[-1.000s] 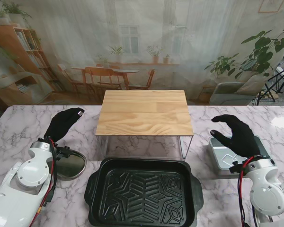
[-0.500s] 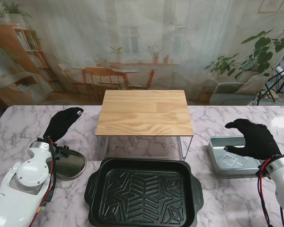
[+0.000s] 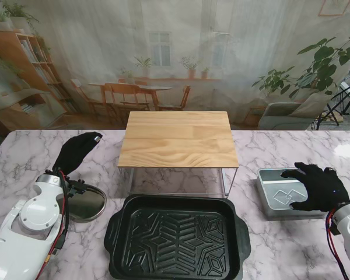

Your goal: Stack the baking trays onto the shelf

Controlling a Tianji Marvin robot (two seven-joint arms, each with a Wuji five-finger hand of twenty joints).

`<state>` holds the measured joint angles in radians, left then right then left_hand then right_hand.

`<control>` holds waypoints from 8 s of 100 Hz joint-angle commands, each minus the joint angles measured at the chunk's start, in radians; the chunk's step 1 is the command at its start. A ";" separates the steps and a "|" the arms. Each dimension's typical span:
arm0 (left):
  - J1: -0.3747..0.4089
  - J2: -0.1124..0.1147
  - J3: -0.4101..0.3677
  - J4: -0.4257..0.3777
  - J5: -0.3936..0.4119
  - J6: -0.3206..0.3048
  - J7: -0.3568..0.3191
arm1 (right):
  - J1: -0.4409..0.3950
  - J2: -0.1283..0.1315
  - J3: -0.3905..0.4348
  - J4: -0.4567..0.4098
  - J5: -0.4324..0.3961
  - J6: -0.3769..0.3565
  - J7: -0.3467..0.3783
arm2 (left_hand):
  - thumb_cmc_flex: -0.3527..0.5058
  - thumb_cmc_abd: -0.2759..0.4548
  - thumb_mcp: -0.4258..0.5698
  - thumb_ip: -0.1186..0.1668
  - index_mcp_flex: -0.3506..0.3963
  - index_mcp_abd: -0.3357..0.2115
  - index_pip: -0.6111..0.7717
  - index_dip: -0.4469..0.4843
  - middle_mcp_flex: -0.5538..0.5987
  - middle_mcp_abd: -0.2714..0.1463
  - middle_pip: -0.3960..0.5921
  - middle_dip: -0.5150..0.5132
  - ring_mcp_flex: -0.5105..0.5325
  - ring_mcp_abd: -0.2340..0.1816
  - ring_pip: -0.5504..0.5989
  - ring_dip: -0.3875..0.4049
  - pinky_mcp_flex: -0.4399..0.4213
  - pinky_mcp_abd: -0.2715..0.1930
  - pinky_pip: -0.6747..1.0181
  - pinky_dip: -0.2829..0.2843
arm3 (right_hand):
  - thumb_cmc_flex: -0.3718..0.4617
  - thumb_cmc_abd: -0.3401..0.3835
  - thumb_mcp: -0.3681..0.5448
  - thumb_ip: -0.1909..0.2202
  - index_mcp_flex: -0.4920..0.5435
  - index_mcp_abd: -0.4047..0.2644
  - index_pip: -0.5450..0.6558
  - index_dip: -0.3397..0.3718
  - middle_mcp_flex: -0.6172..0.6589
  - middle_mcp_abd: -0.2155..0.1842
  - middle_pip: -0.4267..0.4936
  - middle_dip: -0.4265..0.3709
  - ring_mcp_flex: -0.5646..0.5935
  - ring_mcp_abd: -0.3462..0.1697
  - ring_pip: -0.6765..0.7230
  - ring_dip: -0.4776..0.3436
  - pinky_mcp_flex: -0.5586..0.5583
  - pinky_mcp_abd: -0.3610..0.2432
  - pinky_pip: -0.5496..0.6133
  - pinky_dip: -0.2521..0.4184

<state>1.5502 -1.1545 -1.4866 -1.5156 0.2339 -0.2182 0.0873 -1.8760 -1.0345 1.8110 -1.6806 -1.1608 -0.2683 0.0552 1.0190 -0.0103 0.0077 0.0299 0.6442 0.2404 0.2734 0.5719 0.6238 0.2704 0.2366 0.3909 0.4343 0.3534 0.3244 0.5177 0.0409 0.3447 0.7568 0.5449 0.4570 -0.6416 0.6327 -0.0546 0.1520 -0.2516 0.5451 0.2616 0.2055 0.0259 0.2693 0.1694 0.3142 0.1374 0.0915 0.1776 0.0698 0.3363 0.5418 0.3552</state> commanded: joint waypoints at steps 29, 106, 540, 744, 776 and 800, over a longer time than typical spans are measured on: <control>-0.002 -0.003 0.007 -0.001 0.002 0.007 -0.009 | 0.042 0.010 -0.085 0.103 -0.084 0.097 -0.027 | 0.019 0.046 -0.015 -0.012 0.020 0.007 0.009 -0.001 0.014 -0.001 0.007 0.009 0.009 0.009 0.023 0.011 0.004 -0.024 0.032 -0.005 | -0.032 -0.022 -0.003 0.016 0.031 0.289 0.002 0.059 -0.034 0.123 0.244 0.107 0.090 -0.004 0.041 0.032 0.089 -0.019 0.043 0.003; -0.005 -0.003 0.011 0.002 0.004 0.009 -0.007 | 0.057 0.017 -0.159 0.084 -0.138 0.103 -0.006 | 0.019 0.046 -0.016 -0.013 0.020 0.008 0.009 -0.003 0.013 -0.001 0.011 0.009 0.007 0.013 0.031 0.010 0.009 -0.032 0.048 -0.021 | -0.003 -0.021 0.037 0.033 0.111 0.295 0.031 0.104 0.009 0.151 0.292 0.124 0.118 0.013 0.137 0.059 0.090 -0.070 0.346 -0.020; -0.018 -0.004 0.018 0.032 0.017 -0.023 0.008 | -0.455 -0.058 0.010 -0.386 -0.065 -0.056 -0.300 | 0.022 0.034 -0.014 -0.021 0.042 -0.028 0.040 0.000 0.033 -0.003 0.018 0.009 0.013 0.018 0.046 0.009 0.025 -0.065 0.076 -0.064 | 0.493 0.106 0.642 -0.225 1.082 0.127 0.364 0.402 0.867 0.173 0.563 0.391 0.976 0.117 0.602 0.286 0.897 0.137 0.812 -0.196; -0.012 -0.003 0.025 0.019 -0.011 -0.030 -0.011 | -0.243 0.022 -0.305 -0.582 0.324 -0.139 0.368 | 0.020 0.034 -0.014 -0.022 0.053 -0.028 0.040 -0.008 0.042 -0.002 0.018 0.010 0.015 0.021 0.046 0.010 0.025 -0.066 0.072 -0.067 | 0.515 0.104 0.619 -0.229 1.033 0.159 0.289 0.384 0.872 0.208 0.536 0.390 0.974 0.125 0.624 0.284 0.912 0.146 0.820 -0.185; -0.017 -0.002 0.036 0.021 -0.009 -0.017 -0.017 | -0.141 0.032 -0.410 -0.510 0.320 -0.036 0.416 | 0.019 0.035 -0.014 -0.022 0.053 -0.029 0.040 -0.008 0.043 -0.003 0.020 0.011 0.016 0.019 0.046 0.010 0.027 -0.067 0.072 -0.066 | 0.512 0.110 0.611 -0.226 1.012 0.160 0.257 0.362 0.860 0.206 0.505 0.375 0.970 0.134 0.569 0.264 0.895 0.138 0.801 -0.193; -0.017 -0.002 0.040 0.020 -0.011 -0.012 -0.020 | -0.077 0.037 -0.499 -0.467 0.310 0.058 0.443 | 0.017 0.037 -0.015 -0.022 0.052 -0.027 0.039 -0.009 0.042 -0.004 0.020 0.011 0.015 0.019 0.046 0.010 0.026 -0.067 0.072 -0.066 | 0.507 0.126 0.595 -0.220 0.974 0.159 0.208 0.322 0.846 0.206 0.453 0.362 0.965 0.128 0.537 0.261 0.883 0.131 0.789 -0.201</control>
<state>1.5347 -1.1553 -1.4504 -1.4937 0.2259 -0.2338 0.0838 -1.9668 -0.9994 1.3230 -2.1619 -0.8508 -0.2236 0.4786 1.0313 -0.0099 0.0076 0.0299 0.6710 0.2372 0.3050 0.5741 0.6438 0.2707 0.2414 0.3910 0.4374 0.3740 0.3464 0.5180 0.0696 0.3169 0.8200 0.4967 0.7906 -0.6973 1.1269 -0.4110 1.0153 0.0402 0.6679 0.5759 1.0575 0.2223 0.7470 0.5363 1.2415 0.2472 0.6101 0.4365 0.9213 0.4394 1.2611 0.1297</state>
